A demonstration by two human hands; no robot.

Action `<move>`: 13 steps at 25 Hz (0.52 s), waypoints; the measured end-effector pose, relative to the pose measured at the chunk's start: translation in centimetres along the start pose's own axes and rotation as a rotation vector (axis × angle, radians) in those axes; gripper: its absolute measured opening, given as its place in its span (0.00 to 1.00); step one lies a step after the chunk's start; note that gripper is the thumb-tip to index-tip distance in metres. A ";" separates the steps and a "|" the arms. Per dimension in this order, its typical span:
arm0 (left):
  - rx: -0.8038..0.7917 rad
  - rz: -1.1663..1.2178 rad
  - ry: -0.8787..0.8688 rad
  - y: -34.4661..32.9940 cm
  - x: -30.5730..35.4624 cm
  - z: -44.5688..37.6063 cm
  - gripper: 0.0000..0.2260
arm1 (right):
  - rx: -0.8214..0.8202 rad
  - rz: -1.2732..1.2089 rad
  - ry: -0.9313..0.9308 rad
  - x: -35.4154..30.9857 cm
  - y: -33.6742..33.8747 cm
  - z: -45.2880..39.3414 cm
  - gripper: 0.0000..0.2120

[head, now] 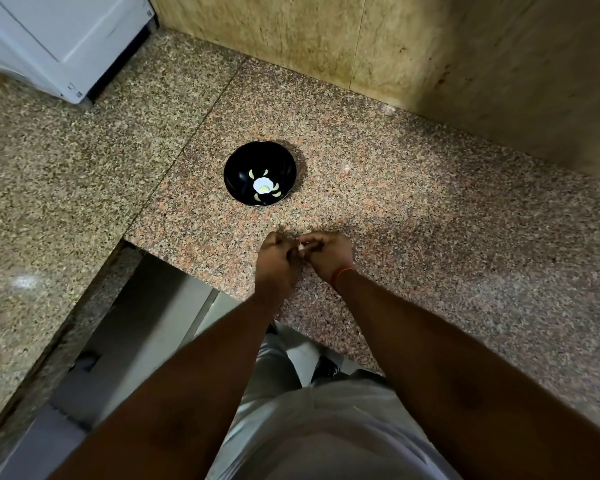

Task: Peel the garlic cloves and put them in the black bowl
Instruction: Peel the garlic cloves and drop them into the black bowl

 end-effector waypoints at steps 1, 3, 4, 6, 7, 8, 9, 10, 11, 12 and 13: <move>-0.001 0.000 -0.008 -0.1 0.1 0.1 0.06 | -0.012 0.039 0.024 -0.3 0.0 -0.1 0.14; 0.028 -0.042 -0.045 -0.1 0.6 0.1 0.06 | -0.031 0.097 0.047 -0.6 -0.1 -0.2 0.12; 0.039 -0.075 -0.055 0.0 0.7 0.1 0.06 | -0.033 0.110 0.050 -0.6 -0.1 -0.3 0.12; 0.054 -0.120 -0.060 0.2 0.7 -0.1 0.07 | -0.035 0.129 0.052 -0.7 -0.2 -0.3 0.12; 0.052 -0.159 -0.063 0.2 0.7 -0.1 0.07 | -0.037 0.134 0.058 -0.7 -0.2 -0.2 0.12; 0.043 -0.201 -0.068 0.2 0.8 -0.2 0.07 | -0.041 0.127 0.070 -0.8 -0.1 -0.1 0.12; 0.029 -0.234 -0.063 0.3 0.8 -0.1 0.07 | -0.045 0.113 0.073 -0.8 0.0 0.1 0.13; 0.020 -0.236 -0.039 0.2 0.6 -0.1 0.07 | -0.044 0.086 0.069 -0.8 0.1 0.3 0.13; 0.016 -0.176 0.027 0.0 0.1 0.0 0.07 | -0.040 0.054 0.054 -0.8 0.2 0.5 0.14; 0.011 -0.018 0.127 -0.2 -0.7 -0.1 0.08 | -0.040 0.013 0.033 -0.7 0.4 0.7 0.15; 0.002 0.212 0.237 -0.5 -1.4 -0.1 0.08 | -0.041 -0.019 0.013 -0.5 0.5 0.8 0.16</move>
Point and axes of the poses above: each hand's wrist, its own z-axis away from the middle knuckle, its own y-axis out of the back of the hand, x = y × z, the point moved 6 cm from there along -z, towards the middle knuckle, and after that the axes turned 1 degree about z, right-handed, at the moved point
